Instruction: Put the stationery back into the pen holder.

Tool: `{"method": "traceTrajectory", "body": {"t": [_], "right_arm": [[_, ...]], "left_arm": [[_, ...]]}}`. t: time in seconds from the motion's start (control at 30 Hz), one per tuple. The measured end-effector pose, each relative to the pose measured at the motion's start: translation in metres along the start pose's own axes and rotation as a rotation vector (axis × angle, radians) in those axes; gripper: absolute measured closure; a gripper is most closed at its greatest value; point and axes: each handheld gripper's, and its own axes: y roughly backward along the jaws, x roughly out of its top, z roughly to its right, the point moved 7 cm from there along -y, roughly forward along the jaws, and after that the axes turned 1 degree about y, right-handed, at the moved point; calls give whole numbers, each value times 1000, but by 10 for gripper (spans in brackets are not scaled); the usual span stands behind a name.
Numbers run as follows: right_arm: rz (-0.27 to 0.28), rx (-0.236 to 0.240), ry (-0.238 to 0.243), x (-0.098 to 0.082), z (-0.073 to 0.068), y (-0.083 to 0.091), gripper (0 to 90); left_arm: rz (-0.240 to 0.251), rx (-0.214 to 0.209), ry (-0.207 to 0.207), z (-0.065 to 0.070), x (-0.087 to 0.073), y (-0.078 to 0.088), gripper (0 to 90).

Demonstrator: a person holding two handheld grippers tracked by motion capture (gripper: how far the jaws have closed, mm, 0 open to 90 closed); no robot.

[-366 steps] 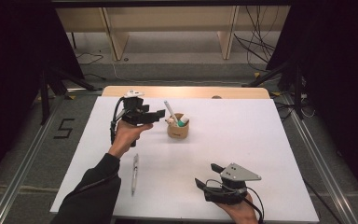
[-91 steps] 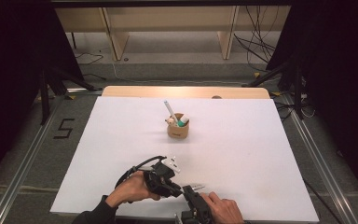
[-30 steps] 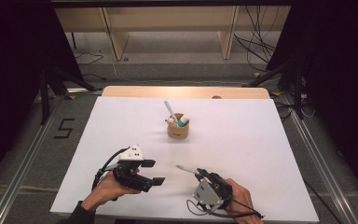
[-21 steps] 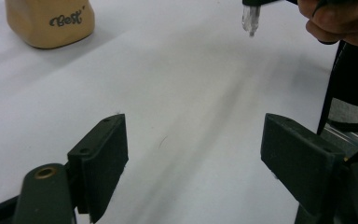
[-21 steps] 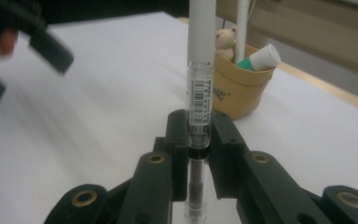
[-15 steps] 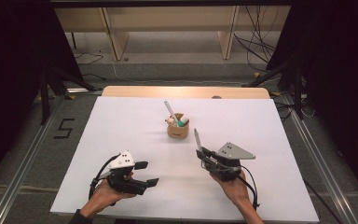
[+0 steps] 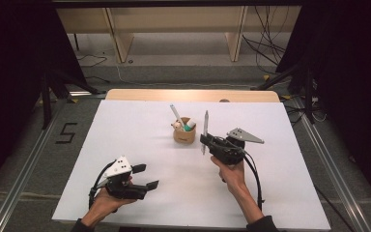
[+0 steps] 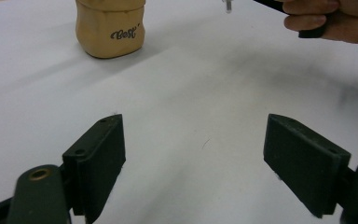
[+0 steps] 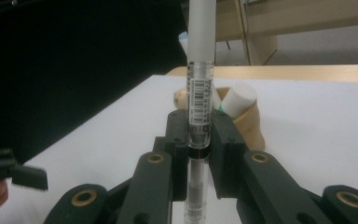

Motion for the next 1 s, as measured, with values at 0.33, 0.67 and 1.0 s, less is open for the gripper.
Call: {"method": "traceTrajectory", "body": {"t": [0.33, 0.67, 1.0], "right_arm": [[42, -2, -4, 29, 2, -38, 796], [27, -25, 15, 42, 6, -69, 796], [-1, -70, 43, 35, 17, -86, 796]], "left_arm": [[17, 30, -1, -4, -2, 2, 184], [1, 34, -16, -3, -4, 1, 175], [1, 39, -12, -4, -5, 1, 174]]}}
